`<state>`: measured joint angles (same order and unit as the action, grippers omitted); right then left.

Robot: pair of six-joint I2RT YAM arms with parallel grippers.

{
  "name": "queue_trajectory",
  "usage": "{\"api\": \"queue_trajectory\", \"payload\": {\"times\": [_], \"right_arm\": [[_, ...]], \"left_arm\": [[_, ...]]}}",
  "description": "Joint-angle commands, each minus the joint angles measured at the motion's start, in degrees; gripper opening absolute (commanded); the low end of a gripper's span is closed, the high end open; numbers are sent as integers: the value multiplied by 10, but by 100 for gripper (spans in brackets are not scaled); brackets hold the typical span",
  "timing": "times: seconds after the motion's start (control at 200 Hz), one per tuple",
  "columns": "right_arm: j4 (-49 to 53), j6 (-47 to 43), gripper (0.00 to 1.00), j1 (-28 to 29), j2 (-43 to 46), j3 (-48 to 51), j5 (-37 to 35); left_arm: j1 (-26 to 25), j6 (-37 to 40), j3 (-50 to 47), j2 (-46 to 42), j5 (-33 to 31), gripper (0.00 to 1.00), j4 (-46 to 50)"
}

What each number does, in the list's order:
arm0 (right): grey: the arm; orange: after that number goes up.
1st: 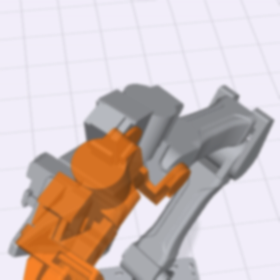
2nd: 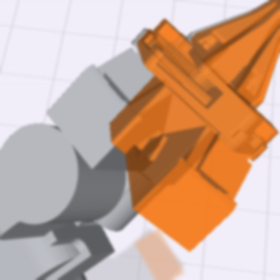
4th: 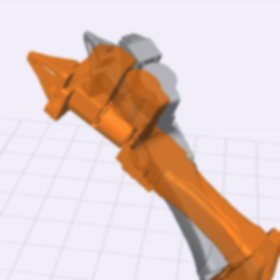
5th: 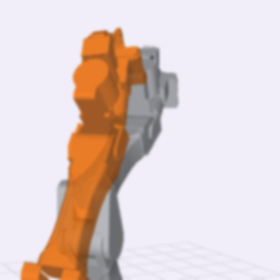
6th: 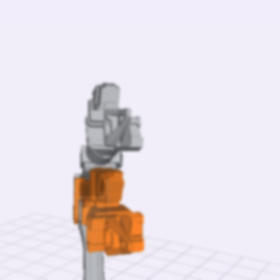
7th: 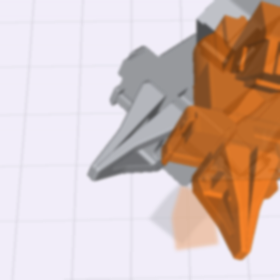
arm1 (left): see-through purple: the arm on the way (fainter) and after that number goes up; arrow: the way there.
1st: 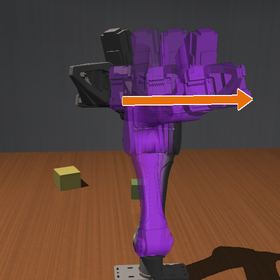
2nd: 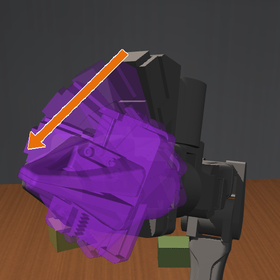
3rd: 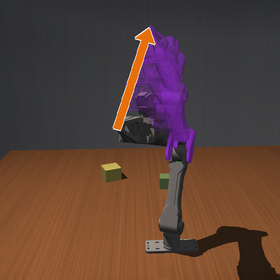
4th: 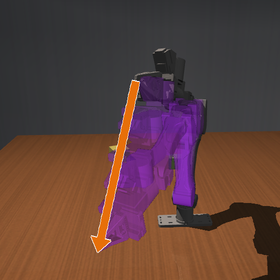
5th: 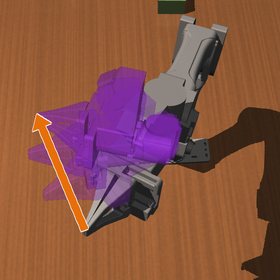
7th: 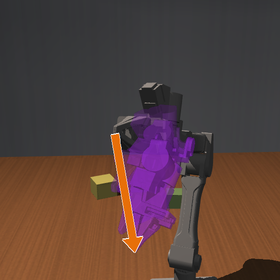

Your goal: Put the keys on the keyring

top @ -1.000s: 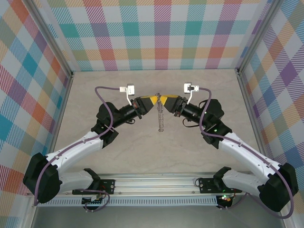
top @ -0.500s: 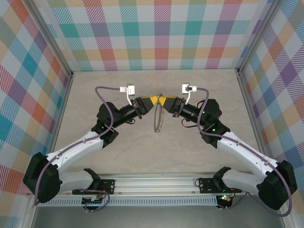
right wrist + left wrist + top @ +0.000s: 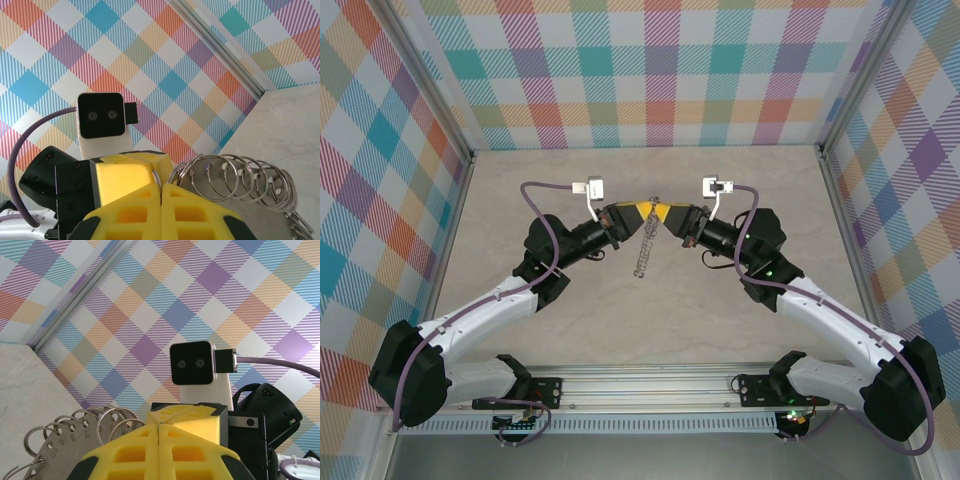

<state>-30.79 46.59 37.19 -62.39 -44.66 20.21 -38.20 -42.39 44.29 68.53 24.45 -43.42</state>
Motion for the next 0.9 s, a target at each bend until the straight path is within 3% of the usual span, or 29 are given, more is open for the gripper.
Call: {"api": "queue_trajectory", "payload": {"times": [0.0, 0.14, 0.305, 0.57, 0.795, 0.895], "right_arm": [[27, -30, 0, 0, 20, -9, 14], [92, -60, 0, -21, 35, -28, 50], [169, -91, 0, -62, 38, -56, 113], [218, -120, 0, -124, -4, -100, 239], [219, -135, 0, -147, -50, -128, 333], [218, -138, 0, -150, -61, -134, 351]], "left_arm": [[-9, 36, 27, -16, -11, 16, 42], [-2, 92, 56, -43, -14, 40, 148], [21, 141, 93, -55, 8, 51, 236], [58, 198, 171, -5, 109, 52, 342], [70, 258, 244, 46, 192, 38, 431], [71, 269, 254, 58, 206, 37, 445]]}}
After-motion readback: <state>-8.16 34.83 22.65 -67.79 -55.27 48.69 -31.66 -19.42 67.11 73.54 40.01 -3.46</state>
